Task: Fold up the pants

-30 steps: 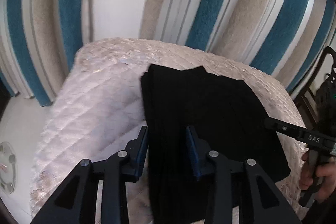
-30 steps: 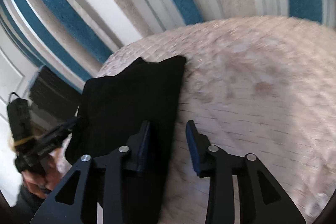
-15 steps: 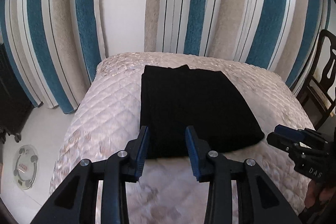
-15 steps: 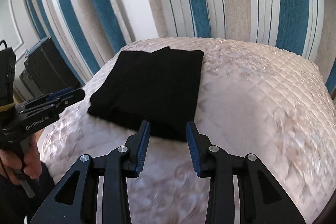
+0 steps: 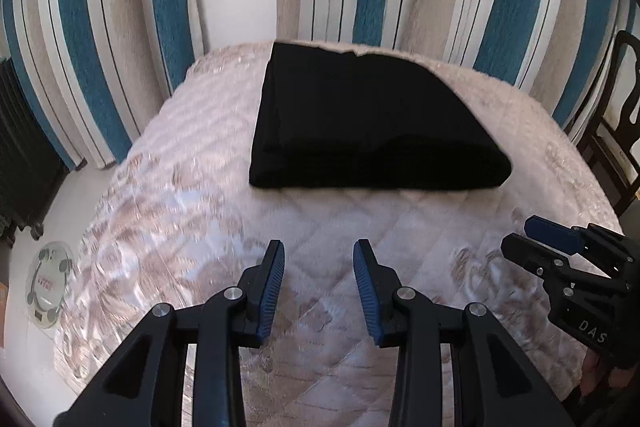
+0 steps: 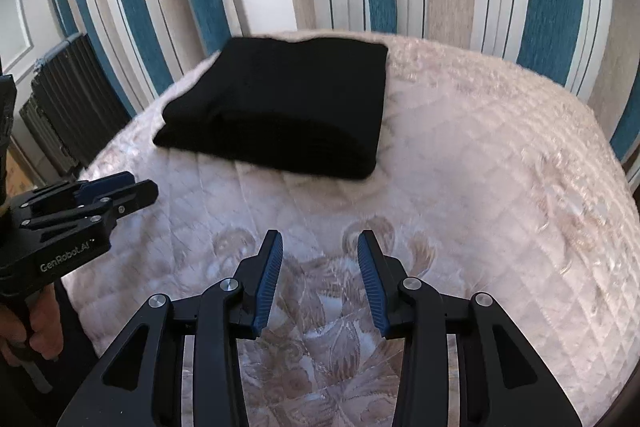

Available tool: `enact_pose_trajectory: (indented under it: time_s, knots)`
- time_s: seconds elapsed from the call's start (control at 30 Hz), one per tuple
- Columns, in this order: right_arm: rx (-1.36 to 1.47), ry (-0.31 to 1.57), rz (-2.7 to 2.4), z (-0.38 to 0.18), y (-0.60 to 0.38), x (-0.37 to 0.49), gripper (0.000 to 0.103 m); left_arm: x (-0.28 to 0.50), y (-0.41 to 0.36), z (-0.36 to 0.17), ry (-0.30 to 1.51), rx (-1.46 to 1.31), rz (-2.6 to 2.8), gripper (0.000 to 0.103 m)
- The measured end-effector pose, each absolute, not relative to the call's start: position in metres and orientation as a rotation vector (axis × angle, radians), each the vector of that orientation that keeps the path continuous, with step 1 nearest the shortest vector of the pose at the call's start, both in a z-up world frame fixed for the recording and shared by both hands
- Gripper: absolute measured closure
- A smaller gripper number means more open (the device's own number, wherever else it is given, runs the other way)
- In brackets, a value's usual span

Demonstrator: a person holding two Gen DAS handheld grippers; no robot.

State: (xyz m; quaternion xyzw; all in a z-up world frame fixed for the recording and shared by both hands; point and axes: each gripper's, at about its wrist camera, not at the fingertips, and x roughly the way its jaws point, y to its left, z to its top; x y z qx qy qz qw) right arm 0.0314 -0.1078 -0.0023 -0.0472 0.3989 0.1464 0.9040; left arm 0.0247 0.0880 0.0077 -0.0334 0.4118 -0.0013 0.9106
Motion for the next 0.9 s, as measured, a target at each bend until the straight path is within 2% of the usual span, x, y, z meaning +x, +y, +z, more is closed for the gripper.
enact_pose_trajectory:
  time_s: [0.23, 0.9]
  knots:
    - [-0.124, 0.813, 0.300, -0.0097, -0.1028, 0.0328, 0.058, 0.0253, 0.0846, -0.0003, 0.848, -0.059, 0.004, 0.063]
    - [-0.123, 0.811, 0.302, -0.0112, -0.1025, 0.0331, 0.056, 0.0243, 0.0845, -0.0020, 0.850, -0.059, 0.005, 0.060]
